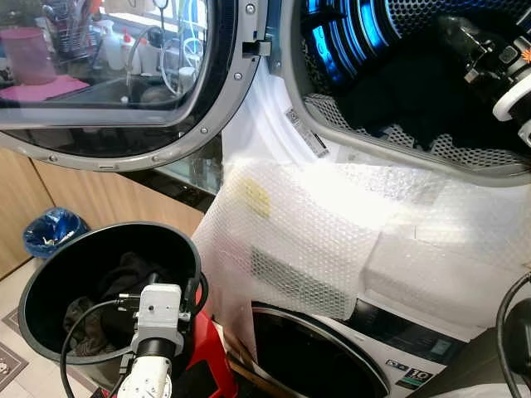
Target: Clothes washing
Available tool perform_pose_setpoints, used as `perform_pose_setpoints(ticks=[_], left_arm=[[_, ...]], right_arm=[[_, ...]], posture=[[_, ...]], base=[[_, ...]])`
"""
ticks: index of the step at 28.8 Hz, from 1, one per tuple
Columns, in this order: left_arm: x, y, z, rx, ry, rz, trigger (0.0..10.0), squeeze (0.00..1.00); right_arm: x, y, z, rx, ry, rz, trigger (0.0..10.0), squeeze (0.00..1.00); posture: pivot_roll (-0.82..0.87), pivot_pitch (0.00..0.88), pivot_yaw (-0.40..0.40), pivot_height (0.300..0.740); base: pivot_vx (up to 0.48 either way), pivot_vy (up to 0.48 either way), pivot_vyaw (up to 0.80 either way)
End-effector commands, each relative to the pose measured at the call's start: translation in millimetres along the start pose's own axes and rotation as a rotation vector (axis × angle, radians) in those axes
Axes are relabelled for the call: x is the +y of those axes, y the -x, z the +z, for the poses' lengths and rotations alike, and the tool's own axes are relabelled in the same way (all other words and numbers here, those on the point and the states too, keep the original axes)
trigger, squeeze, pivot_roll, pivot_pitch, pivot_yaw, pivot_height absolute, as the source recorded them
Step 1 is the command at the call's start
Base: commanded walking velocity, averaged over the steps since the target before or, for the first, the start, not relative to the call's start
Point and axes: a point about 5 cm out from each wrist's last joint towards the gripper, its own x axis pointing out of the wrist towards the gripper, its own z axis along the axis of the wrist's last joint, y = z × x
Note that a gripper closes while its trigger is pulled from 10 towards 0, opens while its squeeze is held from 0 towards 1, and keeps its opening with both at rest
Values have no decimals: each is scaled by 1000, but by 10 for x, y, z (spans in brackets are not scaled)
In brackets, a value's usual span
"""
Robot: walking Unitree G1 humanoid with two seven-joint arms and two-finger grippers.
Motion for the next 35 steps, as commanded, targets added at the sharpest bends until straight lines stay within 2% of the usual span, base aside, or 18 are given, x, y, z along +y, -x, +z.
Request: perform_pose_setpoints(ticks=[1,5,9,11,12,14,17,19,21,24,25,27,28,30,31,35], left_arm=[[-32,2,-11,2,3,-21,10000,0],[-31,-6,-1,-4,2,-26,10000,0],[-22,-18,6,-9,0,-25,10000,0],[-2,-31,5,-11,2,-10,10000,0],[-2,-31,5,-11,2,-10,10000,0],[27,-46,19,-18,-8,-13,10000,0],[56,-64,36,-26,-16,-13,10000,0],[71,-70,65,-38,-16,-7,10000,0],[85,-73,101,-55,-23,-5,10000,0],[88,-71,111,-58,-22,-3,10000,0],[89,-69,122,-62,-18,3,10000,0],[96,-74,197,-83,27,23,10000,0],[106,-79,211,-86,35,29,10000,0],[174,-144,290,-101,61,63,10000,0],[242,-205,374,-122,94,98,10000,0],[410,-279,452,-123,196,180,10000,0]], right_arm=[[9,59,26,-3,15,2,10000,0],[191,145,-28,-67,49,125,10000,0],[302,165,-29,-111,44,174,10000,0],[434,200,-69,-134,17,272,10000,0],[434,200,-69,-134,17,272,10000,0],[643,247,-145,-166,13,397,10000,0],[848,323,-265,-165,-18,539,10000,0],[948,389,-384,-124,-31,616,10000,0],[1109,568,-629,-46,-67,762,10000,0],[1138,621,-698,-17,-77,788,10000,0],[1138,656,-851,60,-65,786,10000,0],[1122,838,-1380,318,-28,782,10000,0],[1116,879,-1462,352,-39,785,10000,0],[1022,1005,-1798,466,-80,731,10000,0],[924,1073,-2070,554,-115,648,10000,1000],[623,1336,-2692,714,-221,400,10000,1000]], posture=[[43,18,-55,740],[51,3,-55,740],[52,0,-56,740],[58,0,-56,740],[58,0,-56,740],[57,0,-46,740],[60,0,-46,740],[60,0,-44,740],[67,0,-48,740],[68,0,-50,740],[66,0,-52,740],[66,0,-59,740],[64,0,-57,740],[66,0,-61,740],[65,1,-61,740],[81,0,-65,740]], base=[[0,0,0],[0,0,0],[0,0,0],[0,0,0],[0,0,0],[0,0,0],[0,0,0],[0,0,0],[0,0,0],[0,0,0],[0,0,0],[0,0,0],[0,0,0],[0,0,0],[0,0,0],[0,0,0]])
